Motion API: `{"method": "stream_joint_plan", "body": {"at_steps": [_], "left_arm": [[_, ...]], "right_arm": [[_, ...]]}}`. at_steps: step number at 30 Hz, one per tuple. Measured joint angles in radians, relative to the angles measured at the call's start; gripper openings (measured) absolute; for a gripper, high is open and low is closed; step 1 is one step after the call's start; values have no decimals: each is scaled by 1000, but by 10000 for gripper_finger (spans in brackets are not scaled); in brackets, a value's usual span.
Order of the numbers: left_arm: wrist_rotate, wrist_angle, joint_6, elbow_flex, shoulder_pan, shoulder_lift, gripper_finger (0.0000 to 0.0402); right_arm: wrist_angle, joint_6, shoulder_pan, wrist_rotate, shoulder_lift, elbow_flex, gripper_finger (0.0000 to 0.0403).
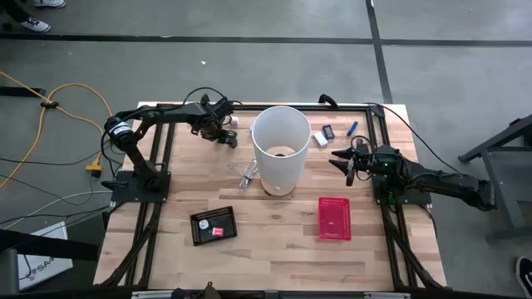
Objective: Pick & Place Office items
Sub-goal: Put the blue charger adapter into the black bin
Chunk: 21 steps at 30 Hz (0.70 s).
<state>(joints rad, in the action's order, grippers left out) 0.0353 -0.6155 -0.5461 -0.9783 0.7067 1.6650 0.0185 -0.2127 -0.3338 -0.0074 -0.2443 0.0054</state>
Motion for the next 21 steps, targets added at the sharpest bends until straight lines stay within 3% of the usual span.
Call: {"method": "stream_joint_plan", "body": {"at_steps": [10, 21], "left_arm": [[-10, -6, 0, 0, 6, -22, 127], [-38, -202, 0, 0, -21, -284, 126]], "right_arm": [[0, 0, 0, 0, 0, 0, 160], [0, 0, 0, 0, 0, 0, 160]]}}
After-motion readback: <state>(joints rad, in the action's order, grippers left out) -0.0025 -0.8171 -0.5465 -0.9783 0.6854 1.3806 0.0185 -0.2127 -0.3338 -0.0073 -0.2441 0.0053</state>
